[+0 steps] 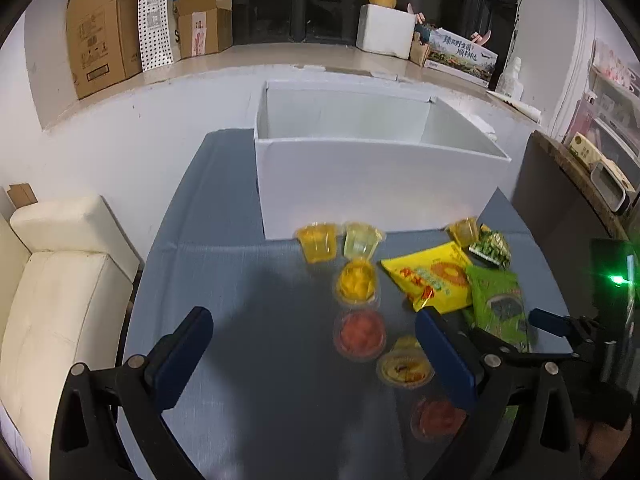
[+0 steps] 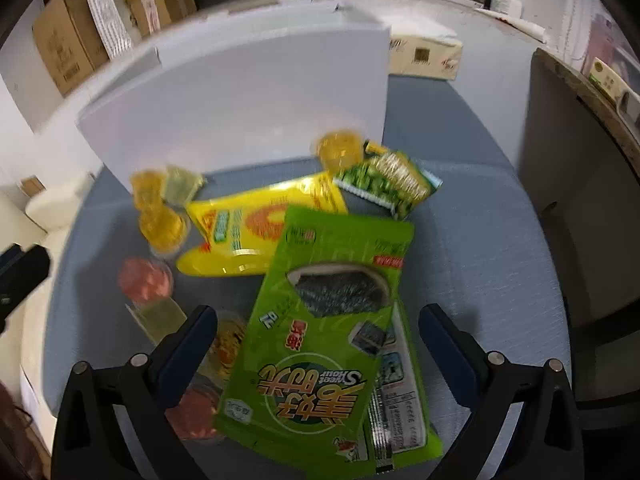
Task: Organize snacks
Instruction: 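Grasp the third seaweed pack with the right tool while the left tool grasps a jelly cup, then place the jelly cup and seaweed pack into the white box, open both tools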
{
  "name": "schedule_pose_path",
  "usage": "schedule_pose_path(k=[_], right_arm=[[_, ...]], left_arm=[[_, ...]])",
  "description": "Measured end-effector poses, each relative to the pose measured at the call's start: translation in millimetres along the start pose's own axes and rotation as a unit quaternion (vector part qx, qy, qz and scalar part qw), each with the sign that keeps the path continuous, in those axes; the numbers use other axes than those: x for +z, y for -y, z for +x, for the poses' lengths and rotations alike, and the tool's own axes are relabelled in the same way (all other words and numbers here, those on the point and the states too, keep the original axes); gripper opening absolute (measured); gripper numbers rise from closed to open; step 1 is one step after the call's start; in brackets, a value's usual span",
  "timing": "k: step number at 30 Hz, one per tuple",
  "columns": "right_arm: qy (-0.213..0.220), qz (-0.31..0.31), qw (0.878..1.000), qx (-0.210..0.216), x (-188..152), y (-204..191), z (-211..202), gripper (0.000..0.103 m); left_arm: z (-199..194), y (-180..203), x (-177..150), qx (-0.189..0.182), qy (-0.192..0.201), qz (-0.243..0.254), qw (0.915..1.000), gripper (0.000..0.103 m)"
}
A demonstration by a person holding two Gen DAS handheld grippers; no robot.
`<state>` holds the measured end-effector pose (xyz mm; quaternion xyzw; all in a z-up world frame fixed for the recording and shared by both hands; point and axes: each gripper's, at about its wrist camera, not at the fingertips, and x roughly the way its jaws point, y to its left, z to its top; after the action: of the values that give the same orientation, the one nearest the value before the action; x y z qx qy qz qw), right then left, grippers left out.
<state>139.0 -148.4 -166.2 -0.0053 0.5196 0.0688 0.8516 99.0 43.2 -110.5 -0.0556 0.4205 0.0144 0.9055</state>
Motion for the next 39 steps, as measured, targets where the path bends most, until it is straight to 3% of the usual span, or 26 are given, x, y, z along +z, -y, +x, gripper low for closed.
schedule_pose_path(k=[1,2,16,22,23,25,26,27,28,34,39], right_arm=[[-0.005,0.000,1.000,-0.001,-1,1,3,0.079],[-0.001,-0.003,1.000,-0.008,-2,1,3,0.077],[0.097,0.032,0.994,0.034,1,41,-72,0.076],[0.111,0.051,0.992,0.040,-4,58,-87,0.076],[0.110,0.055,0.992,0.041,-3,61,-86,0.076],[0.108,0.060,0.992,0.042,-3,64,-81,0.076],[0.106,0.062,0.991,0.043,-4,66,-80,0.076],[0.105,0.064,0.991,0.044,-4,67,-79,0.076],[0.103,0.065,0.992,0.045,-4,68,-78,0.076],[0.104,0.062,0.991,0.054,-4,66,-78,0.076],[0.114,0.053,0.990,0.065,4,63,-84,0.076]], left_arm=[[1,0,-1,0.000,-0.002,-0.001,1.0000,0.103],[2,-1,-3,-0.001,-0.005,-0.003,1.0000,0.103],[26,37,-37,-0.044,-0.057,0.032,0.9969,0.103],[52,34,-42,-0.066,-0.078,-0.008,0.9948,0.102],[55,33,-41,-0.069,-0.081,-0.012,0.9942,0.100],[61,32,-43,-0.082,-0.088,-0.017,0.9926,0.085],[61,32,-43,-0.082,-0.085,-0.016,0.9928,0.075],[60,33,-43,-0.081,-0.080,-0.011,0.9934,0.055],[61,34,-43,-0.100,-0.083,-0.012,0.9914,0.047],[55,29,-43,-0.107,-0.075,-0.022,0.9912,0.047],[22,19,-25,-0.118,-0.028,-0.018,0.9925,0.047]])
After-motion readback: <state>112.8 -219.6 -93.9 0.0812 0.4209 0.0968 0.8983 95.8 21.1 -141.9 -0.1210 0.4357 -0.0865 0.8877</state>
